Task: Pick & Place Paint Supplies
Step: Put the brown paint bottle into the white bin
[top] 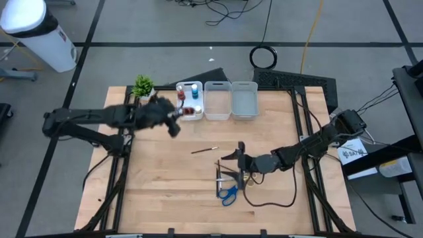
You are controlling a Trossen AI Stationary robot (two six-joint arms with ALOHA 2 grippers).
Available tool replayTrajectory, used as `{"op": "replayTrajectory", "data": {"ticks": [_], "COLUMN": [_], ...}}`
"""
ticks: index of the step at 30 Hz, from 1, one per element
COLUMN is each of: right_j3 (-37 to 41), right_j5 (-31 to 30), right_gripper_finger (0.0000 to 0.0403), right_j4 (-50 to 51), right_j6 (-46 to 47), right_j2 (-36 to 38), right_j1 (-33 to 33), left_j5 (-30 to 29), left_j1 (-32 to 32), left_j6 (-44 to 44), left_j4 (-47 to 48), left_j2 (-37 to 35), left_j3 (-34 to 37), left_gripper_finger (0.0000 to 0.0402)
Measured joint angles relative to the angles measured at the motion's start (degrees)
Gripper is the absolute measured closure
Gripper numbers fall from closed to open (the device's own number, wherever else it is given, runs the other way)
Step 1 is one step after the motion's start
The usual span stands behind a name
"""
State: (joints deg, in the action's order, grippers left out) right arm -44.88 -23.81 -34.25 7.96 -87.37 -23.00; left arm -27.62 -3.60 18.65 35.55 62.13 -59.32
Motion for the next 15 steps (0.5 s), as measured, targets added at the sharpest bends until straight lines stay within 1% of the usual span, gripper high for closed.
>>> {"op": "replayTrajectory", "data": {"ticks": [3,7,11,15], "right_j3": [0.0,0.02,0.02,0.02], "right_j5": [0.02,0.11,0.09,0.11], "right_gripper_finger": [0.0167,0.0168,0.0172,0.0171], "right_j4": [0.68,0.81,0.9,1.19], "right_j6": [0.36,0.36,0.36,0.36], "right_j2": [0.0,0.0,0.0,0.0], "right_j1": [0.21,0.14,0.15,0.15], "left_j5": [4.43,9.89,12.32,13.62], "left_j1": [-7.64,-15.76,-21.03,-24.08], "left_j6": [0.14,-0.15,-0.15,-0.45], "left_j4": [1.56,2.03,2.39,2.34], "left_j2": [1.48,4.84,9.9,15.44], "left_j3": [-1.43,-1.84,-1.84,-1.84], "left_gripper_finger": [0.0279,0.0279,0.0279,0.0279]}}
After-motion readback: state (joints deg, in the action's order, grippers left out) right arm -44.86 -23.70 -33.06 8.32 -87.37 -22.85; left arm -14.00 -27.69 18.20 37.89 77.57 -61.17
